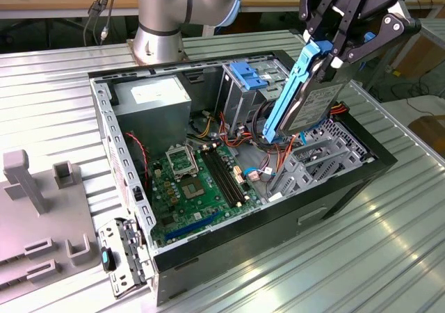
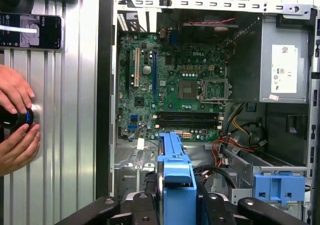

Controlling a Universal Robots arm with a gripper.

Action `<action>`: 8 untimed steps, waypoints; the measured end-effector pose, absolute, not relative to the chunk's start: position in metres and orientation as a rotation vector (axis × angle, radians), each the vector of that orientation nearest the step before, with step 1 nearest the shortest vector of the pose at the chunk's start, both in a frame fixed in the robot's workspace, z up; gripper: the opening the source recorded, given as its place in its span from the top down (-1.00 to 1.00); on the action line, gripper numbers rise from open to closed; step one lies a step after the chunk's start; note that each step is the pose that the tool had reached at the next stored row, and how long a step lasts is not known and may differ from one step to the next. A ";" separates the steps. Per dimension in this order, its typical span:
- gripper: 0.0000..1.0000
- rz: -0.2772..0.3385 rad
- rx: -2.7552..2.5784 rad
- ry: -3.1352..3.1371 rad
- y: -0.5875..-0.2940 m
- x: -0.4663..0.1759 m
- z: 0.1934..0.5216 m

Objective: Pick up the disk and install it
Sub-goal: 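Insert the disk into the insertion slot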

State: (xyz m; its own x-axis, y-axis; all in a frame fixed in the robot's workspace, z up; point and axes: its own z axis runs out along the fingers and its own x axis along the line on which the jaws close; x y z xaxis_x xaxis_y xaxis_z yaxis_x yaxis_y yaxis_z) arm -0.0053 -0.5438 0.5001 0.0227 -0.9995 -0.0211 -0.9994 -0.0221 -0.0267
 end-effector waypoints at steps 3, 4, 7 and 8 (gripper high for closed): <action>0.26 -0.005 -2.222 2.173 -0.544 -0.005 0.500; 0.26 -0.005 -2.222 2.173 -0.544 -0.005 0.500; 0.26 -0.005 -2.222 2.173 -0.544 0.000 0.499; 0.26 -0.005 -2.222 2.173 -0.544 0.005 0.499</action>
State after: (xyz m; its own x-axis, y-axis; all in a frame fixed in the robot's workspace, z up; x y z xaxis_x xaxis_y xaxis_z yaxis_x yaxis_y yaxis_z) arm 0.0047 -0.5438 0.4992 0.0226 -0.9995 -0.0211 -0.9994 -0.0220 -0.0266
